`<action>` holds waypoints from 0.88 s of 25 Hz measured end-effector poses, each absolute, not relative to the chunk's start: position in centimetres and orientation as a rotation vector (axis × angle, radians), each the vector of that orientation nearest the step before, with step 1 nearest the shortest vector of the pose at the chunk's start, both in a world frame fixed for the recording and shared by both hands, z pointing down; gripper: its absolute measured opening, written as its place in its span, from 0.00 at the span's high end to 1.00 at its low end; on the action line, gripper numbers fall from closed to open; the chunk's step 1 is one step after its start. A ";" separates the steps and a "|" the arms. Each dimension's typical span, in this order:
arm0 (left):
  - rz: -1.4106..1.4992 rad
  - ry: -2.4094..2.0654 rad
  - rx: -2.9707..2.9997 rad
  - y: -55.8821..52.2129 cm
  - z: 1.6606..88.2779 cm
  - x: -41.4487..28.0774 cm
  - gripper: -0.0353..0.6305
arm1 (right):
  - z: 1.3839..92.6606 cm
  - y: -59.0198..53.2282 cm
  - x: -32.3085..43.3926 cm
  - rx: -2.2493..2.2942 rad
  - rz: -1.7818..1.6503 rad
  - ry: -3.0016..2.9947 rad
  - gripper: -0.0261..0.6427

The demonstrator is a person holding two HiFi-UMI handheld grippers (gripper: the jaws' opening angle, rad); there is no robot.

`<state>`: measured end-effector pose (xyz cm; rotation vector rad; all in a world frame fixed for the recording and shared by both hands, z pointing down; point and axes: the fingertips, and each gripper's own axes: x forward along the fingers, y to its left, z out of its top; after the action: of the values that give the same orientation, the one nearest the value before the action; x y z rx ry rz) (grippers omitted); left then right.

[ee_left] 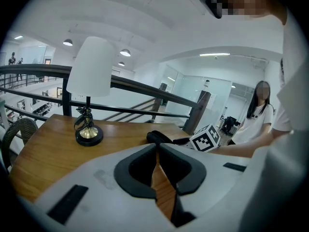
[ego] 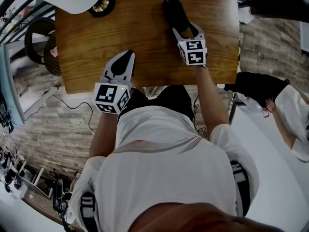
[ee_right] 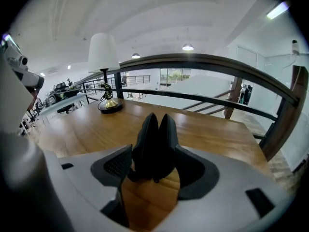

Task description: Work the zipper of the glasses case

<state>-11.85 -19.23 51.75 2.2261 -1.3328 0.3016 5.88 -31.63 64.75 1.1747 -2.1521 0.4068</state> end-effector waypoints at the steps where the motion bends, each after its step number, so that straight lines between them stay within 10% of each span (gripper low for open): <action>1: 0.302 -1.332 2.226 -19.2 51.8 -11.8 0.90 | 64.9 -31.6 5.8 1.171 0.420 -2.154 0.46; 22: 0.405 -1.144 2.419 -29.3 56.2 -3.0 0.90 | 64.6 -32.4 7.1 1.199 0.476 -2.214 0.59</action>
<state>-2.97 -29.29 56.19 2.4186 -1.1438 0.4047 7.10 -32.37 64.60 1.1987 -2.2136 0.4764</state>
